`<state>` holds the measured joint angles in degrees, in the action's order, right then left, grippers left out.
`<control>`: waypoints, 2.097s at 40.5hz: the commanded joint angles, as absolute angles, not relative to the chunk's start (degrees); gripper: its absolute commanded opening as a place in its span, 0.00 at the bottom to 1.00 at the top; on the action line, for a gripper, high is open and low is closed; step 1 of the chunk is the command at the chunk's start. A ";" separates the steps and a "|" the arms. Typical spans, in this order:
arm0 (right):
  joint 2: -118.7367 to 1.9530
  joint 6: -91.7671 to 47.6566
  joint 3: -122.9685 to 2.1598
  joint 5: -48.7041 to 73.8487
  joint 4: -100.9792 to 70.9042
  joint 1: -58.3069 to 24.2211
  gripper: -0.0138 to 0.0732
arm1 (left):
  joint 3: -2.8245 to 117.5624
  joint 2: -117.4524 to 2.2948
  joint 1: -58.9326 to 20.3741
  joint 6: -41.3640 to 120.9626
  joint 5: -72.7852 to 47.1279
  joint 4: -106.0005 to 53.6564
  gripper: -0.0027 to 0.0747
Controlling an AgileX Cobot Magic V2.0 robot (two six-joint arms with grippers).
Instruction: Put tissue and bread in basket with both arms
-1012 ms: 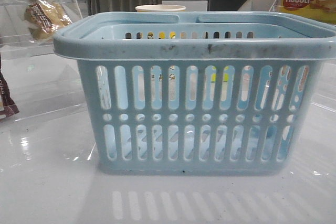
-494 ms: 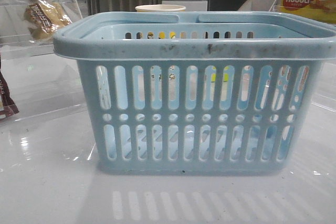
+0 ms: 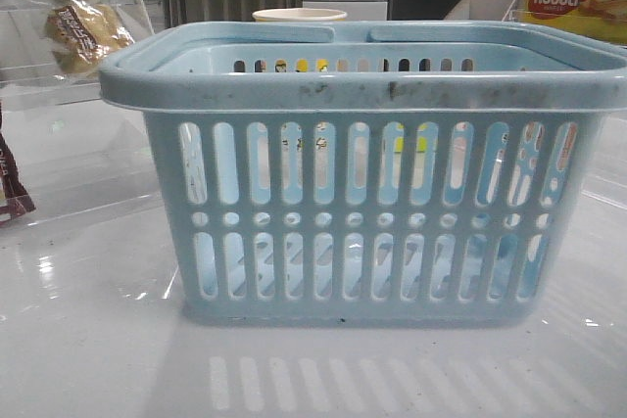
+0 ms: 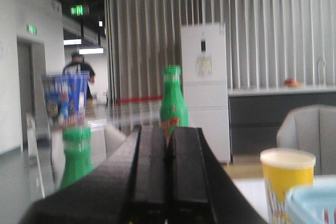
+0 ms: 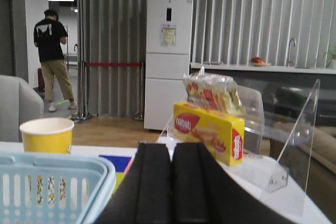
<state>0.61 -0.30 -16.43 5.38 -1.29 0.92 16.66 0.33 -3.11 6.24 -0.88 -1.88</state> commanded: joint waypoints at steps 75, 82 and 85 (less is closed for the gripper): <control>-57.69 2.01 -47.65 27.56 1.35 5.71 0.76 | 40.35 -40.05 -3.56 5.71 -29.94 -6.91 0.67; -64.16 2.01 -53.93 27.55 1.35 10.82 0.76 | 40.35 -40.05 -3.56 5.71 -29.94 -6.91 0.67; -67.88 2.01 -56.90 27.73 1.30 11.95 0.76 | 40.35 -40.05 -3.56 5.71 -29.94 -6.91 0.67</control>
<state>-65.23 1.81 -52.01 31.74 0.55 10.40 38.83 -39.94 -3.11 6.24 -34.35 -6.10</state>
